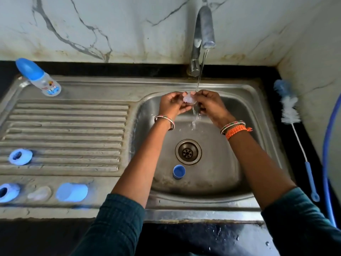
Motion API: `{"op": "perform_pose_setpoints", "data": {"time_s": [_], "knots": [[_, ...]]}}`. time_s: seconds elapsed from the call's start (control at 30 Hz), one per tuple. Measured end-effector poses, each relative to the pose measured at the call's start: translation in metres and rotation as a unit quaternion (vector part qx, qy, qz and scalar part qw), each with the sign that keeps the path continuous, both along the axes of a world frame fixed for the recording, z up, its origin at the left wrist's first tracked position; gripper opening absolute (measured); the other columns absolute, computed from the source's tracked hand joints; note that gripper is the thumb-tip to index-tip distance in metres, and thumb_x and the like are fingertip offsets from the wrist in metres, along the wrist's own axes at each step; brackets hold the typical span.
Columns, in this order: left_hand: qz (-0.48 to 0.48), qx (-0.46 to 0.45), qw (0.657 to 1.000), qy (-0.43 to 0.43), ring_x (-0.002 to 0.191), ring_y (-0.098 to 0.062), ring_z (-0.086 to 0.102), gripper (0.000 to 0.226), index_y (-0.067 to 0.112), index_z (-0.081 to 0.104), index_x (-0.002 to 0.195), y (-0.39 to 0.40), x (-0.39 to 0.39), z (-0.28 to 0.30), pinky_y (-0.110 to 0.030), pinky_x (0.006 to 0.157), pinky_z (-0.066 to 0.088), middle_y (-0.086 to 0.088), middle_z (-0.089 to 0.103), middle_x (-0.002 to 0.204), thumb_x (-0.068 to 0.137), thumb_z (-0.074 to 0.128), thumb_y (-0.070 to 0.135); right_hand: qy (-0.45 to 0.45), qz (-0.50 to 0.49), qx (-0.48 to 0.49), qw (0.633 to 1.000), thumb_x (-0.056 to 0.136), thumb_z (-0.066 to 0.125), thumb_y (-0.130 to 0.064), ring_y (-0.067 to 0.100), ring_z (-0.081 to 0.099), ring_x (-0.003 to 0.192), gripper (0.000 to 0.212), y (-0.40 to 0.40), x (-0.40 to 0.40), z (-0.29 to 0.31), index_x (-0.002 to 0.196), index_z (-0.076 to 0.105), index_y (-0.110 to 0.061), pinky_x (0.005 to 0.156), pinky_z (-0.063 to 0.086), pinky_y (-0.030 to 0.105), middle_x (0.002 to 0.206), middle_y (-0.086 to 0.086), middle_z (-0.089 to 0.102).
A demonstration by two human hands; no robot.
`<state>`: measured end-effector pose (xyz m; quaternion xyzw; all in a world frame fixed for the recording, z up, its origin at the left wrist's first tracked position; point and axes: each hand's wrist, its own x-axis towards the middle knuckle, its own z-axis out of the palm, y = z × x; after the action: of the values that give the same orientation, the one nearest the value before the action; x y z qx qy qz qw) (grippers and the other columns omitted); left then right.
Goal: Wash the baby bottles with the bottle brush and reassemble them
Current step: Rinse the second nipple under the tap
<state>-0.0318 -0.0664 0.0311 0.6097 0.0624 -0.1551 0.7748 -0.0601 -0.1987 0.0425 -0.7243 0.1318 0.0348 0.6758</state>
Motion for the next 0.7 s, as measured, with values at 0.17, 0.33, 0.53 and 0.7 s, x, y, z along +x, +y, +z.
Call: {"op": "perform_pose_setpoints", "data": {"time_s": [0.17,0.33,0.53,0.7], "knots": [[-0.012,-0.034,0.998,0.047,0.057,-0.010,0.066,0.018,0.008,0.064,0.087,-0.016,-0.001,0.017,-0.024,0.066,0.057,-0.004,0.068,0.067,0.094,0.057,0.022,-0.058,-0.058,-0.168,0.982,0.099,0.049,-0.026,0.014,0.045,0.057,0.038,0.002,0.014,0.004,0.073,0.059,0.000,0.057,0.036,0.028,0.065,0.012,0.054],[-0.005,0.035,0.999,-0.031,0.062,-0.011,0.063,0.012,0.004,0.066,0.085,-0.021,0.004,0.022,-0.022,0.063,0.057,-0.009,0.064,0.073,0.092,0.057,0.005,-0.033,-0.015,-0.082,0.996,0.097,0.053,-0.020,0.011,0.061,0.069,0.022,0.008,0.010,0.015,0.096,0.065,-0.001,0.056,0.046,0.013,0.080,0.005,0.065],[-0.076,0.185,0.970,-0.138,0.075,-0.028,0.066,0.026,0.005,0.060,0.073,-0.025,-0.004,0.020,-0.047,0.074,0.057,-0.016,0.064,0.075,0.095,0.049,0.010,-0.042,-0.115,-0.130,0.984,0.095,0.052,-0.026,0.022,0.052,0.058,0.042,0.012,0.021,0.016,0.056,0.056,-0.012,0.059,0.047,0.039,0.059,0.012,0.059],[0.040,0.212,0.968,-0.126,0.036,-0.020,0.057,0.041,0.006,0.057,0.060,-0.023,-0.003,0.027,-0.022,0.035,0.042,-0.017,0.059,0.052,0.098,0.048,0.019,-0.033,0.002,-0.027,0.999,0.100,0.048,-0.028,0.012,0.050,0.040,0.036,0.015,0.010,0.031,0.088,0.061,0.003,0.041,0.044,0.023,0.061,0.009,0.053]]}}
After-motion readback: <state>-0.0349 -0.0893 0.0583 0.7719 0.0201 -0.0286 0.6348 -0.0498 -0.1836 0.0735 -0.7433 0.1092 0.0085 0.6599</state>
